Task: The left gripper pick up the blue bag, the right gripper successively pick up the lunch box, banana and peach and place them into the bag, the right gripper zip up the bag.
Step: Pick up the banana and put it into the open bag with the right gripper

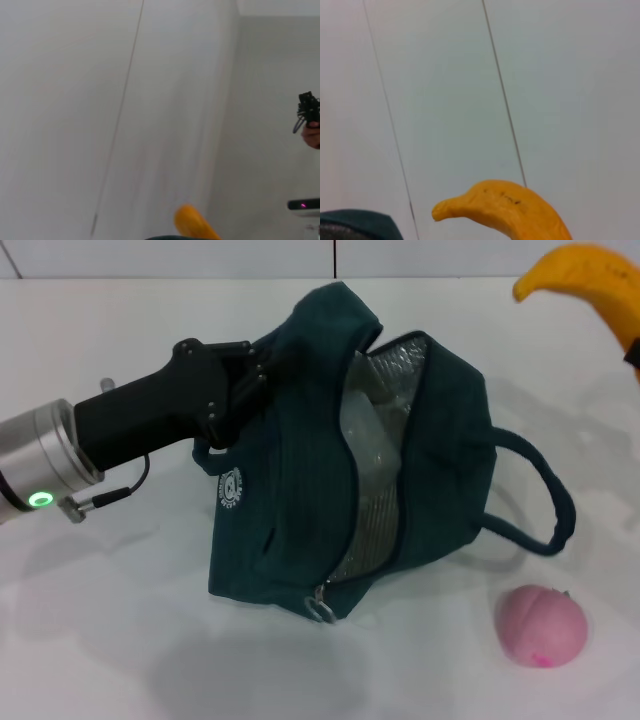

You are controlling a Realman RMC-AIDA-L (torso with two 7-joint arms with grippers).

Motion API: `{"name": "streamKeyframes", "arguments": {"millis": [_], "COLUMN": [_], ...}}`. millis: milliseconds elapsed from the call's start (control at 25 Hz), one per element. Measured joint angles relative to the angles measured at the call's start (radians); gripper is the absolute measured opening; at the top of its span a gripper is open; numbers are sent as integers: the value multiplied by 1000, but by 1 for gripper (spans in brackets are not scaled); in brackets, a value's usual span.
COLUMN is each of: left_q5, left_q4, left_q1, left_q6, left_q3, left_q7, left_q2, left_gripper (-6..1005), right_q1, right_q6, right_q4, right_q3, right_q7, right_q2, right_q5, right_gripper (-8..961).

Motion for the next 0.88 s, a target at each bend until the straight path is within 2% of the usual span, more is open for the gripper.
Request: {"name": "streamKeyframes", "arguments": {"millis": [200,360,560,880], "left_q5": [69,125,212,210], "left_q4": [2,7,1,-27], "left_q1": [-38,-76,-116,-113], "left_q6": [12,44,53,26], "left_q3": [0,0,0,0], "left_q7": [-106,-187,-248,-217], "left_q2": [30,55,71,59], "left_gripper": [34,33,33,33], "right_q1": [1,0,5,48], "right_q6": [-1,-52,-172,-239], "right_q4": [-2,-35,-106,-316], "right_q3": [1,-8,-17,-42], "right_q7": [-23,-38,28,146], "right_q2": [-1,0,-17,-14], "right_q5": [10,4,-84,-307], "right_gripper": [447,447,447,446]}}
